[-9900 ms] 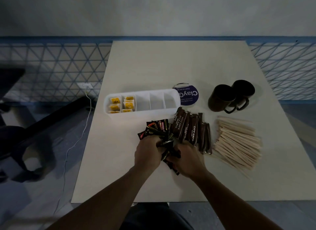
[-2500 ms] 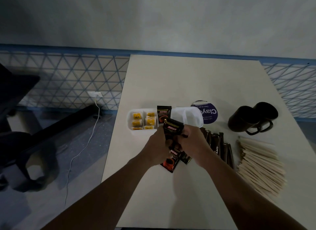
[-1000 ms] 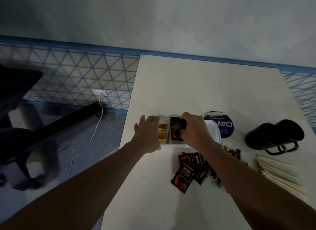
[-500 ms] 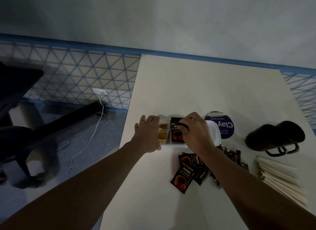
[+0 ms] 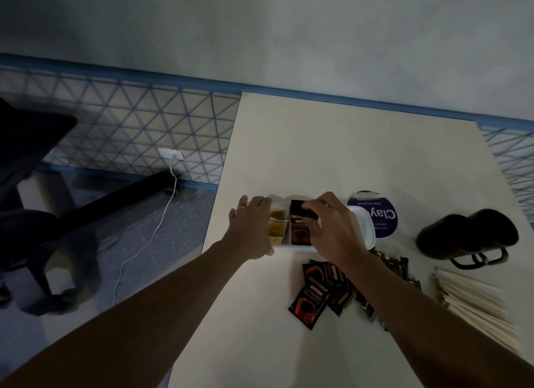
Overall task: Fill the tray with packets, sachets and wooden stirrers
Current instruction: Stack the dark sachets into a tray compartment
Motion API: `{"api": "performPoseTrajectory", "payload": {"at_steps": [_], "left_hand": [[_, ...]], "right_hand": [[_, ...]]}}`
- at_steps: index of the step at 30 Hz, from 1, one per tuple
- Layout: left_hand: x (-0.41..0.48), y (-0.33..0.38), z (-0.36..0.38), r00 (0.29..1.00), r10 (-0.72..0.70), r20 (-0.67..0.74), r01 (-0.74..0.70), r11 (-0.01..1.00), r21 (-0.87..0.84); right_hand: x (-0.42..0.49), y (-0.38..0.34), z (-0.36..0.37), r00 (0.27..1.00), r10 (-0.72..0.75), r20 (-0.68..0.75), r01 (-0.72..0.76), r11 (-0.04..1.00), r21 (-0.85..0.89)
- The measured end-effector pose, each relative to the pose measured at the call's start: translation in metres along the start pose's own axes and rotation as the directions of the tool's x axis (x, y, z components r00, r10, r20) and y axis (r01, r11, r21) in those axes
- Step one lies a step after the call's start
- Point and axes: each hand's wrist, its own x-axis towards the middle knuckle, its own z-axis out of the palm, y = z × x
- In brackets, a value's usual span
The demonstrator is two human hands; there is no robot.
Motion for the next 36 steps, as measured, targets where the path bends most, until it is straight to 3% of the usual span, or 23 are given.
{"api": "performPoseTrajectory", "payload": {"at_steps": [7, 14, 25, 30, 36], "left_hand": [[0.001, -0.002, 0.003, 1.0, 0.008, -0.018, -0.008, 1.0, -0.006], [0.002, -0.003, 0.003, 1.0, 0.011, -0.024, -0.011, 1.0, -0.005], [0.002, -0.001, 0.002, 1.0, 0.011, -0.026, -0.011, 1.0, 0.006], [0.0, 0.0, 0.0, 1.0, 0.004, -0.007, -0.003, 1.0, 0.021], [-0.004, 0.004, -0.006, 1.0, -0.011, -0.017, 0.011, 1.0, 0.013]], "right_hand": [[0.017, -0.008, -0.009, 0.965, 0.039, 0.26, 0.054, 0.939, -0.34], [0.025, -0.02, -0.002, 0.947, 0.027, 0.319, 0.143, 0.856, -0.496], [0.024, -0.015, 0.003, 0.953, 0.01, 0.303, 0.144, 0.865, -0.481], [0.021, -0.01, -0.001, 0.956, 0.007, 0.292, 0.11, 0.917, -0.384], [0.006, -0.002, -0.015, 0.984, 0.033, 0.178, 0.012, 0.97, -0.244]]}}
